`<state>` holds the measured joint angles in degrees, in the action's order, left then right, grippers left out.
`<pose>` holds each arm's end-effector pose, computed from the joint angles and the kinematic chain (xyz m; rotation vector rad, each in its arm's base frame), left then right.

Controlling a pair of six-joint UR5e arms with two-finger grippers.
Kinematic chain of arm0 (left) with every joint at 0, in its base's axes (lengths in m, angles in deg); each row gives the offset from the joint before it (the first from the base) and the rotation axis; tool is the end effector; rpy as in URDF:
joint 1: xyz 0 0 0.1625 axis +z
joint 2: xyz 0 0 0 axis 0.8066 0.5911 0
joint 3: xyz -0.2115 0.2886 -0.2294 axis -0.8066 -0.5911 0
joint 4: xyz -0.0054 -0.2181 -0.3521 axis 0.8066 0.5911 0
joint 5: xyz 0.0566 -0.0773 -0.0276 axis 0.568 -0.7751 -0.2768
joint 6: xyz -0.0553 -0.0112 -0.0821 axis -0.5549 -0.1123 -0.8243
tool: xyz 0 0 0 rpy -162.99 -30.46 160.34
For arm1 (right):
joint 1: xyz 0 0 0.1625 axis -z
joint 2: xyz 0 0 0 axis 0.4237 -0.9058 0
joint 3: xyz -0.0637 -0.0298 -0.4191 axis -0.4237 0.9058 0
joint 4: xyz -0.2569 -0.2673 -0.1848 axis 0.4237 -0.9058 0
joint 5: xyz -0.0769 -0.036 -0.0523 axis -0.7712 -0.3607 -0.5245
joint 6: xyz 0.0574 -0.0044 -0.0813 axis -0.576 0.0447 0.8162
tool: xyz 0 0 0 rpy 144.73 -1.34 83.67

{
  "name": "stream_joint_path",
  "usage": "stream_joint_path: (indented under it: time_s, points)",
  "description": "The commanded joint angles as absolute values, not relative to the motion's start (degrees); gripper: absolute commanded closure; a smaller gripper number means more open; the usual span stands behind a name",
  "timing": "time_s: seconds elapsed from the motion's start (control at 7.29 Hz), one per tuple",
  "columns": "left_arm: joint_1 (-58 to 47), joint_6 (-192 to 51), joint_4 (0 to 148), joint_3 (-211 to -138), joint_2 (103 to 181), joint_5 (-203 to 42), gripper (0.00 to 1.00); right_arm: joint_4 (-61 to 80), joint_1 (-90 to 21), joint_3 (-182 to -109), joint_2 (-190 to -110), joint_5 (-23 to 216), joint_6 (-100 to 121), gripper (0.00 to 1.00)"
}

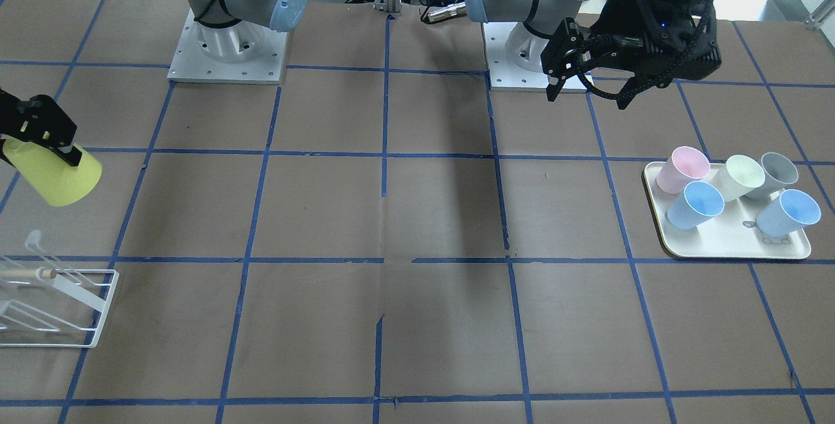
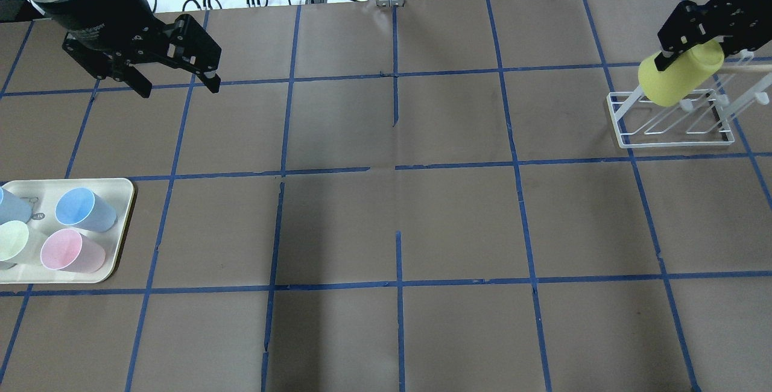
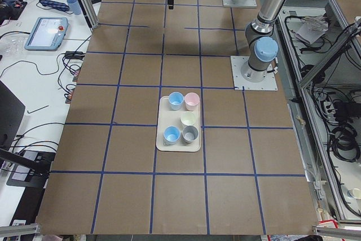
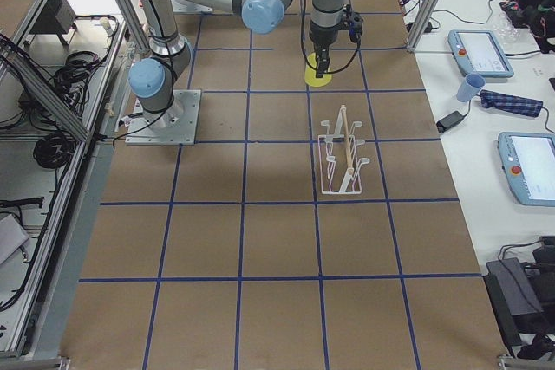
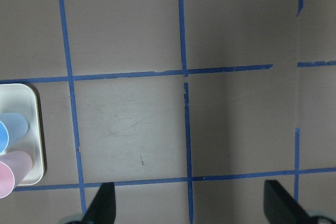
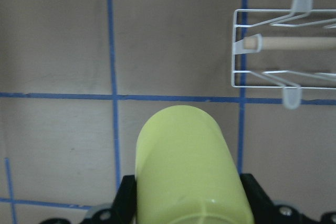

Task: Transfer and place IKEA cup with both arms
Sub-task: 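Lift the yellow cup up off the wire rack with the right gripper, then carry the yellow cup toward the left gripper while the left arm reaches toward it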

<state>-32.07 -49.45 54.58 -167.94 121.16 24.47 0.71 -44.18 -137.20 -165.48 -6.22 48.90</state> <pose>-0.1094 -0.4874 0.5368 -0.0557 -3.0291 0.0223 -0.0436 -0.5414 0.4822 -0.0173 2.9482 0.0010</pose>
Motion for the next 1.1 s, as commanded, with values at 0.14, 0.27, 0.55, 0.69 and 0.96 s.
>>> stream_joint_path:
  time_s: [0.14, 0.27, 0.55, 0.69, 0.96]
  points:
    - [-22.7, -42.9, 59.0, -168.6, 121.1, 7.1, 0.0, 19.7, -44.6, -136.3, -166.3, 18.3, 48.9, 0.53]
    - [-19.4, -39.7, 60.2, -170.5, 120.9, 0.8, 0.0, 24.1, -46.2, -136.5, -167.0, 25.3, 49.1, 0.53]
    - [-17.7, -36.1, 59.8, -177.2, 120.5, -13.3, 0.0, 30.1, -49.7, -136.7, -167.1, 33.2, 48.8, 0.54]
    - [-17.7, -35.8, 59.4, -180.9, 120.3, -22.3, 0.0, 35.9, -50.6, -136.7, -167.1, 41.8, 49.1, 0.54]
    - [-18.2, -33.4, 59.1, -186.5, 119.4, -37.4, 0.0, 39.7, -54.2, -136.7, -167.2, 51.5, 49.0, 0.53]
